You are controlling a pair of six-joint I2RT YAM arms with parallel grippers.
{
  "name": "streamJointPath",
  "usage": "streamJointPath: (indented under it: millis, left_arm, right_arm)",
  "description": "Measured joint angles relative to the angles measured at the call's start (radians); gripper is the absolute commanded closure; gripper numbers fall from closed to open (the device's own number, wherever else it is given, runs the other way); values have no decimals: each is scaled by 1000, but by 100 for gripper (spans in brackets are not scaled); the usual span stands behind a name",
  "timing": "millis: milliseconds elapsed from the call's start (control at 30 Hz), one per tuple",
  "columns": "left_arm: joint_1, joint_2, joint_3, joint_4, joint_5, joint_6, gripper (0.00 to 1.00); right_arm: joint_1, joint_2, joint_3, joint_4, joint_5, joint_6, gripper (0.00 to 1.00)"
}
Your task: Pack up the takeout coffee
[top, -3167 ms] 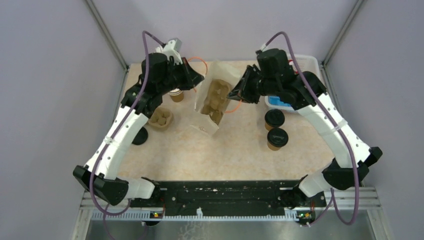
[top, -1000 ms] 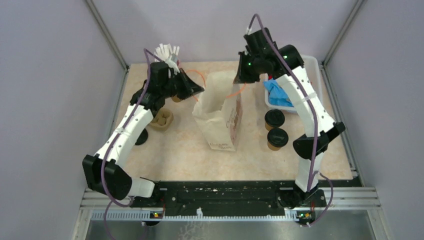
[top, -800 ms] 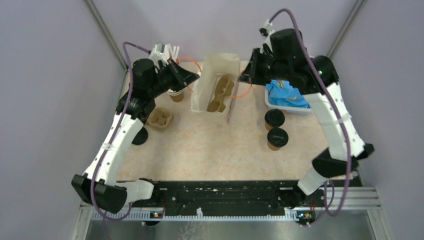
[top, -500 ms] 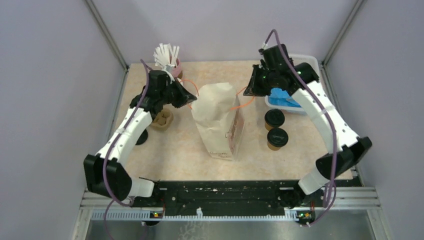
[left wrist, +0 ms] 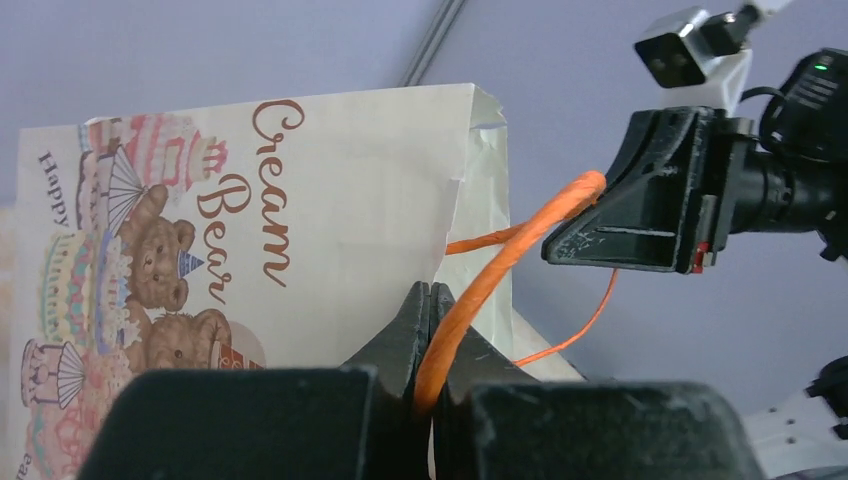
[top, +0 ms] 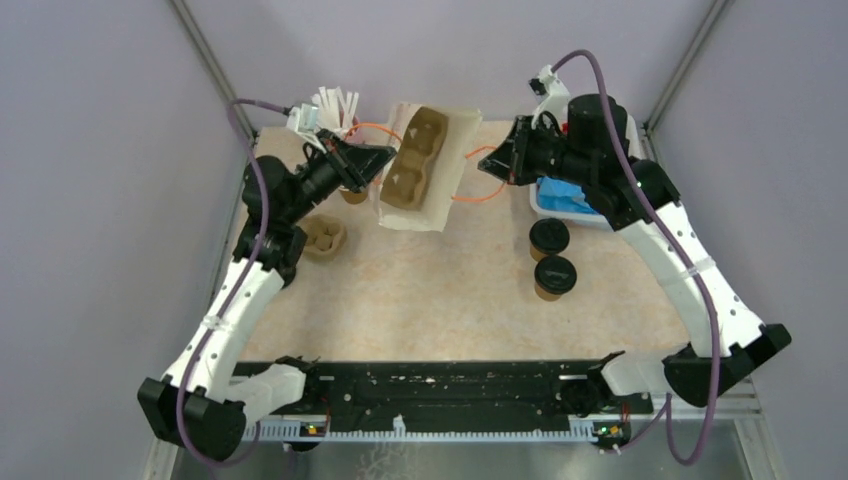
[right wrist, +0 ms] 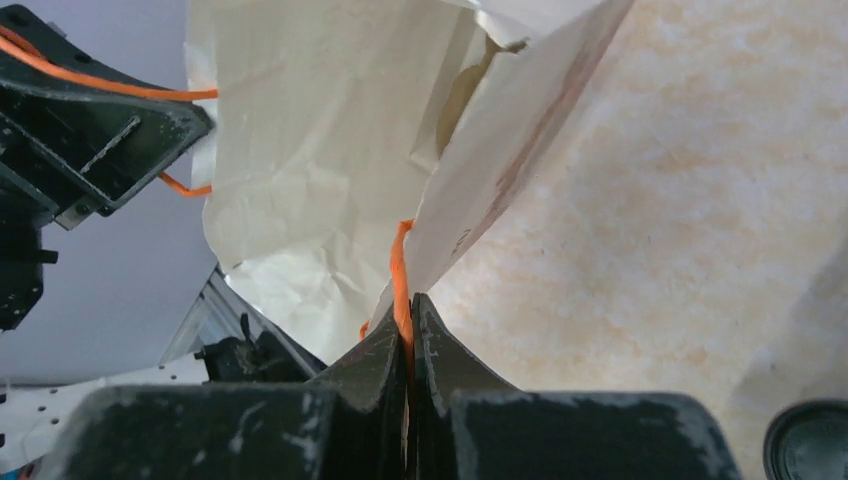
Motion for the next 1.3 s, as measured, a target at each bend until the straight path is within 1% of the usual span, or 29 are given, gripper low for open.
streamJointPath:
  millis: [67,133,200,333,433,533,600,700,767,833,867,900,967,1000,1033,1100,1133,1167,1200,1233,1300]
  left_arm:
    - [0,-46,-51,103,5,47,100]
    - [0,-64,-80,161,8,91,100]
    - [-1,-60,-93,195,10,134,100]
    - [-1,-43,-96,209,16,183,100]
    - [-1,-40,-96,209,13,198,100]
    - [-1,-44,-92,178,-43,184,100]
    - [-3,-42,-53,58,-130,133,100]
    - [-4,-3,68,-221,-270,4,100]
    - [-3,39,107,-351,-311,-60,100]
    - [-2,94,102,-451,-319,-111,100]
    - [-2,126,88,-481,-314,-126,100]
    - [-2,166,69,-520,-304,-141,100]
    - [-1,217,45,-578,-292,-151,100]
    - [0,233,35,-602,-291,-154,100]
    - [0,239,23,-622,-294,-156,100]
    - [6,234,8,-639,-302,-159,100]
    - [9,226,-3,-638,-305,-161,100]
    - [14,218,-13,-637,-305,-159,100]
    - [18,212,-18,-639,-307,-158,100]
    - [22,207,-19,-642,-309,-152,100]
    - [27,197,-17,-644,-309,-131,100]
  right_arm:
    - [1,-55,-95,108,-27,-10,100]
    - [3,-77,-175,198,-47,-21,100]
    - [6,-71,-223,250,-56,-31,100]
    - [8,-28,-238,275,-63,-47,100]
    - [11,-1,-202,254,-63,-50,100]
    - [24,52,-62,160,-48,-29,100]
    - [44,93,63,94,-28,3,100]
    - [82,119,169,48,16,77,100]
    - [94,140,196,5,53,112,100]
    - [97,224,274,-98,105,115,100]
    - [101,316,397,-222,138,106,100]
    - [113,435,568,-334,179,91,100]
    - [147,650,872,-467,239,68,100]
    - [176,730,978,-495,254,57,100]
    - [215,747,955,-475,264,46,100]
    - [271,650,702,-401,266,35,100]
    - [293,568,518,-362,232,37,100]
    - [296,512,408,-381,197,41,100]
    - [286,493,378,-409,180,42,100]
    - [269,492,391,-441,183,36,100]
    - [238,493,467,-440,214,17,100]
